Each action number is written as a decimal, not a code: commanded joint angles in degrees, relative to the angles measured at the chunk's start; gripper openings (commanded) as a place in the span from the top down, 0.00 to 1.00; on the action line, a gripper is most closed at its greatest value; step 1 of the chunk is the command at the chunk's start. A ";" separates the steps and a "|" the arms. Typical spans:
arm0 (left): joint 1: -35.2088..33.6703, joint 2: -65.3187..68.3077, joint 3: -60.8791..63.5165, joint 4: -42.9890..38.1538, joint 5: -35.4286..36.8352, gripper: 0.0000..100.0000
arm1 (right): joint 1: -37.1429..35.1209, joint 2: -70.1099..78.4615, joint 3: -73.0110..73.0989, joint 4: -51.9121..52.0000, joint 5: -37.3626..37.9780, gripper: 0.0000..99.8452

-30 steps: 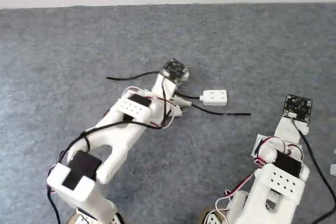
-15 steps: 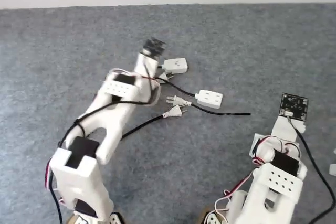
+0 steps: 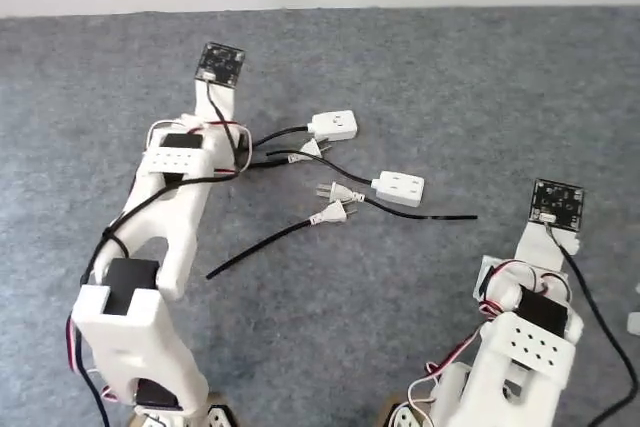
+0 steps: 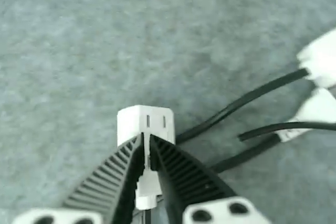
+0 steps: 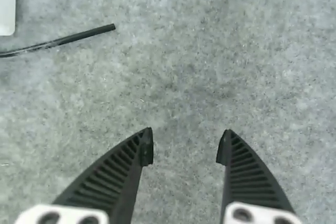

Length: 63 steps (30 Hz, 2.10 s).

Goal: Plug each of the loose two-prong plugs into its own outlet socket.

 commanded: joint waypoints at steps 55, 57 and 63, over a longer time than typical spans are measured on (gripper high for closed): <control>-4.75 12.92 -25.89 21.80 -0.70 0.84 | -1.98 -0.75 -0.53 -1.01 0.79 0.80; -4.75 13.01 -26.86 23.12 -0.70 0.84 | -1.98 -0.75 -0.53 -1.01 0.79 0.80; -4.84 13.54 -27.21 24.26 -0.70 0.76 | -1.98 -0.66 -0.44 -1.01 0.79 0.80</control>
